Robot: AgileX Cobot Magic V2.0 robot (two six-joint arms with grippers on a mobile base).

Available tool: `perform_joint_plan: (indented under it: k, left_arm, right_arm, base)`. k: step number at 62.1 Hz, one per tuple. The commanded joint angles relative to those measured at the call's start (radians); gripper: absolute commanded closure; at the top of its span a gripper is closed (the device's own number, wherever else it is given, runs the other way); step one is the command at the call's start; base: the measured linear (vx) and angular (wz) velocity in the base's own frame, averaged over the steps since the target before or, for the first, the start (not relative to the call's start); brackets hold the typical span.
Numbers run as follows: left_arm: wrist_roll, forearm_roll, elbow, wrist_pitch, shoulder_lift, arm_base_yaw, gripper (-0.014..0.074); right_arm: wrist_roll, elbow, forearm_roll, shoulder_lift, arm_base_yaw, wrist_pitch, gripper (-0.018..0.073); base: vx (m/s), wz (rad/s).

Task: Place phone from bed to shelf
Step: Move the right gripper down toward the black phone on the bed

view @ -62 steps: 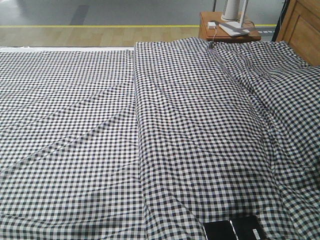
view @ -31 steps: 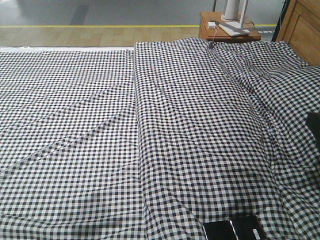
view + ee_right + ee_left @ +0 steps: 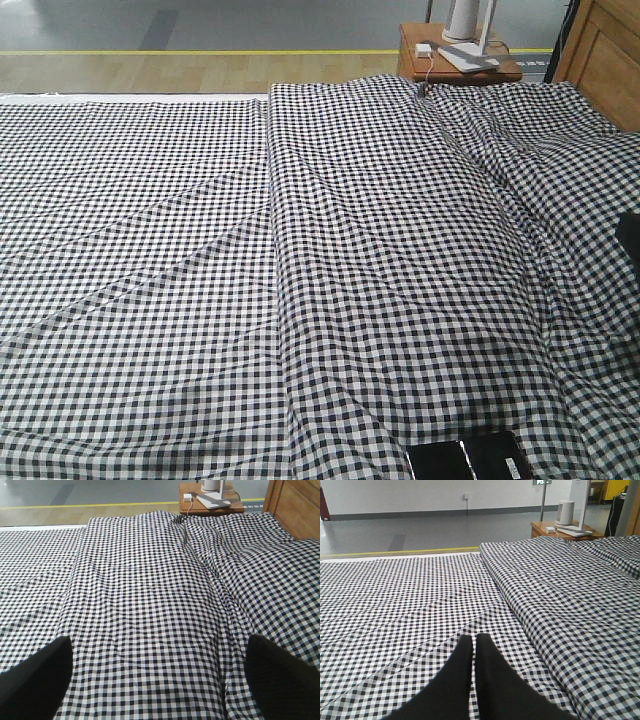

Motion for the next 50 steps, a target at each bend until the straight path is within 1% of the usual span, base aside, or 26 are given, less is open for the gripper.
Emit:
perform_joint_plan:
  k: [1, 9, 16, 21, 32, 42, 45, 50]
  left_arm:
    - [-0.004, -0.009, 0.003, -0.074, -0.005, -0.004, 0.0596]
    - [-0.004, -0.009, 0.003, -0.074, -0.005, -0.004, 0.0596]
    - [-0.004, -0.009, 0.003, -0.074, -0.005, -0.004, 0.0596]
    - [-0.004, -0.009, 0.003, -0.074, -0.005, -0.004, 0.0596]
    - [-0.004, -0.009, 0.003, -0.074, -0.005, -0.004, 0.0596]
    - [-0.004, -0.009, 0.003, -0.074, -0.005, -0.004, 0.0596]
    - [-0.004, -0.009, 0.003, -0.074, -0.005, -0.004, 0.0596]
    - [-0.004, -0.009, 0.003, -0.074, -0.005, -0.004, 0.0596]
  right_arm:
    - [-0.011, -0.034, -0.008, 0.007, -0.003, -0.075, -0.0075]
    - [0.015, -0.059, -0.004, 0.043, -0.003, -0.024, -0.0075]
    - [0.104, -0.143, -0.004, 0.106, -0.006, 0.067, -0.0075]
    - [0.136, -0.214, -0.004, 0.147, -0.006, 0.124, -0.0074]
    - [0.122, -0.380, -0.004, 0.276, -0.006, 0.301, -0.0070]
    - [0.125, -0.488, -0.004, 0.389, -0.007, 0.364, -0.0065]
    - [0.125, -0.512, -0.002, 0.413, -0.020, 0.374, -0.0064]
    - [0.117, -0.550, 0.014, 0.447, -0.071, 0.398, -0.0061]
  base:
    - [0.00, 0.00]
    - [0.00, 0.00]
    - [0.00, 0.00]
    - [0.00, 0.00]
    - [0.00, 0.00]
    - [0.00, 0.00]
    - [0.00, 0.00]
    - [0.00, 0.00]
